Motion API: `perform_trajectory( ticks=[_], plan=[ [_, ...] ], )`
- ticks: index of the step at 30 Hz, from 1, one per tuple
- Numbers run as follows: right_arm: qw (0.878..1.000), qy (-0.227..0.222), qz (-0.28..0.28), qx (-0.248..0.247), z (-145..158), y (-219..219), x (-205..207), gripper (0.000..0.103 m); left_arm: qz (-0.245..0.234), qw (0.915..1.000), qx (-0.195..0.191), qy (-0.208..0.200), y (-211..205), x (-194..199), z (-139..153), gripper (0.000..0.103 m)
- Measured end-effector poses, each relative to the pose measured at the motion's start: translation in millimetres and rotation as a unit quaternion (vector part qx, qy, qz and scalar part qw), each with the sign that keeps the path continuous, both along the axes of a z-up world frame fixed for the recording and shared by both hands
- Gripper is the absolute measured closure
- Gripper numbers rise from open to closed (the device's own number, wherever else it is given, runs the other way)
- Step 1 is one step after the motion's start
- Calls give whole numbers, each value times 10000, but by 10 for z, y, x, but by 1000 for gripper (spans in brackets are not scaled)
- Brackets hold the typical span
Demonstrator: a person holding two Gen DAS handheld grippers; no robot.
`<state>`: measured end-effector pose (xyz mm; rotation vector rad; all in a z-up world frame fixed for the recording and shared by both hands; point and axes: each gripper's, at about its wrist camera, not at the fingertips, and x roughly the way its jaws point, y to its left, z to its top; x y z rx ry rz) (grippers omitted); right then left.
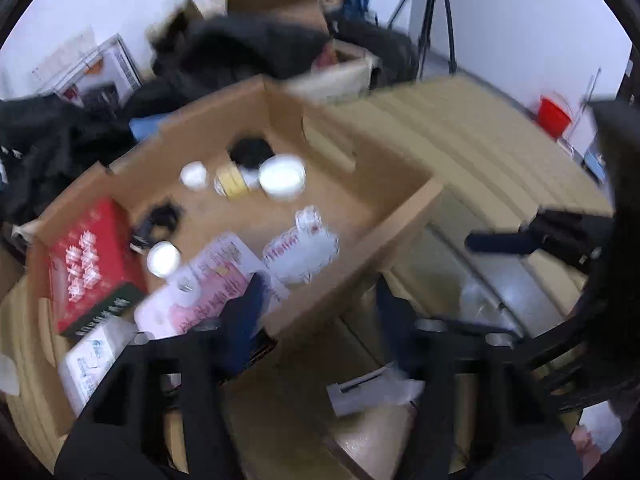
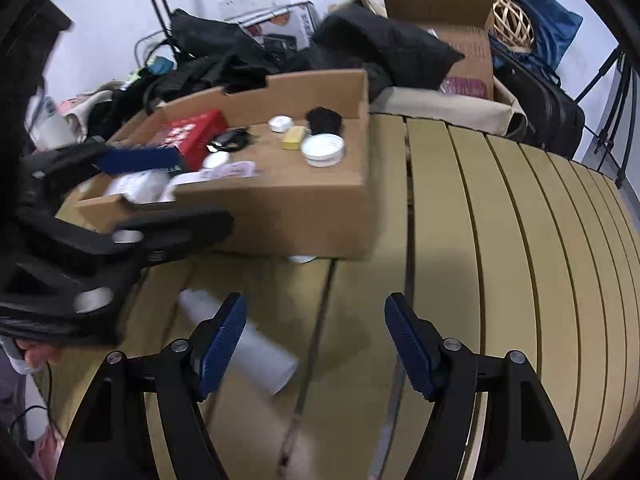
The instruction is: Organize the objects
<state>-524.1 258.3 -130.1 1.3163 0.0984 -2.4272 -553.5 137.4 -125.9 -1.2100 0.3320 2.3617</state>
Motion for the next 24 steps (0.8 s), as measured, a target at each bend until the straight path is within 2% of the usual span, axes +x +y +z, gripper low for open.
perform_trajectory(
  ticks=[2, 5, 7, 11, 12, 13, 15, 16, 19, 24],
  plan=[
    [9999, -11, 134, -38, -57, 12, -25, 27, -239, 9995, 12, 185, -18, 40, 8, 66],
    [9993, -1, 351, -110, -138, 1, -21, 27, -334, 9991, 243, 62, -78, 64, 52, 70],
    [9989, 45, 456, -129, -171, -47, -61, 28, -448, 9986, 232, 127, -80, 111, 97, 71],
    [9991, 129, 408, -29, -218, -118, -243, 28, -385, 9976, 557, 110, -160, 122, 326, 77],
    [9989, 154, 429, -67, -232, -155, -306, 34, -352, 9973, 638, 112, -192, 103, 379, 78],
    [9989, 166, 443, -73, -241, -181, -345, 44, -299, 9971, 684, 147, -218, 89, 435, 80],
    [9987, 216, 458, 35, -268, -283, -427, 51, -170, 9972, 707, 195, -264, 34, 488, 83],
    [9984, 260, 482, 117, -284, -337, -452, 60, -114, 9970, 748, 175, -293, 9, 496, 85],
    [9978, 430, 328, 387, -306, -406, -455, 71, 25, 9974, 715, 47, -347, -25, 426, 86],
    [9980, 389, 262, 414, -221, -304, -296, 71, -180, 9990, 400, -116, -304, 156, 157, 87]
  ],
)
